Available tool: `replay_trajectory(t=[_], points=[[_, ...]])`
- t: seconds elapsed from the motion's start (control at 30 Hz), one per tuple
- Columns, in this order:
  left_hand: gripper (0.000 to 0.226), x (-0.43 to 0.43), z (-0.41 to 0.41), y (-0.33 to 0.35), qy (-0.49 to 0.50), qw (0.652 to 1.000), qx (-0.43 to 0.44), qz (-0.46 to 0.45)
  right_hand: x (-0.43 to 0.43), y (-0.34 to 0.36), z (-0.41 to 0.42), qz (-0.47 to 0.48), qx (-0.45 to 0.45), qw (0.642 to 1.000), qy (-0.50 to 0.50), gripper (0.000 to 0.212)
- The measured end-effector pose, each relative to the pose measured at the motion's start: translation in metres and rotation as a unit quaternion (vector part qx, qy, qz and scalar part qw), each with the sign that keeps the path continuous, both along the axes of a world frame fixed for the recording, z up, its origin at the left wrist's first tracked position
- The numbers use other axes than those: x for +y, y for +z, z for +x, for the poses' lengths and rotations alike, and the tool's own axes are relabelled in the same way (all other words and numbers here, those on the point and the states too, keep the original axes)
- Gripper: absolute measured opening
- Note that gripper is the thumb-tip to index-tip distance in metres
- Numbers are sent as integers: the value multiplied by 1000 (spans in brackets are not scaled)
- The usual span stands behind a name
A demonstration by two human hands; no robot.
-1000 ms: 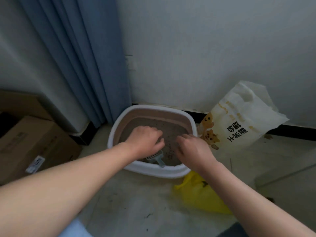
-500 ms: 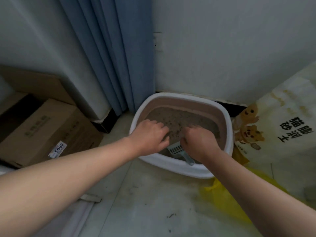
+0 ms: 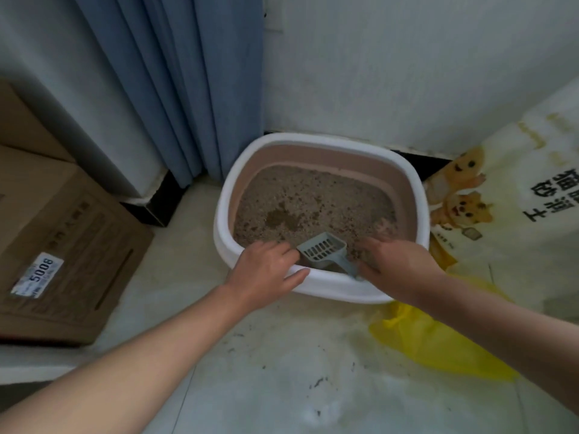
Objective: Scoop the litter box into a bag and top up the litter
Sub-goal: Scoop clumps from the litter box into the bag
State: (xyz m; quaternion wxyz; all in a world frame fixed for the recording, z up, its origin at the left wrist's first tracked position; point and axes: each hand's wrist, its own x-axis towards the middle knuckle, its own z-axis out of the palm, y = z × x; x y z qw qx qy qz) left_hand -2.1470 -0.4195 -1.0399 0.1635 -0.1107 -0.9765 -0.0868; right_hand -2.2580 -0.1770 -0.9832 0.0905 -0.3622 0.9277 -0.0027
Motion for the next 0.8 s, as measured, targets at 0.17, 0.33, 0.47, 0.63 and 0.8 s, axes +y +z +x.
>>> replay_trajectory(t=[0.17, 0.33, 0.47, 0.63, 0.8], points=[[39, -4, 0, -16, -10, 1000, 20, -7, -18, -15, 7, -31, -20, 996, -79, 34], [39, -13, 8, -26, 3, 1000, 11, 27, -41, -33, 9, -63, -100, 979, -163, 27], [36, -13, 14, -34, 35, 997, 18, 68, -47, -48, 9, -107, -141, 960, -217, 31], [37, -17, 12, -37, 29, 995, 8, 97, -47, -50, 14, -128, -128, 962, -206, 23], [48, -28, 9, -36, 46, 996, 13, 77, -43, -44, 9, -122, -91, 971, -186, 25]])
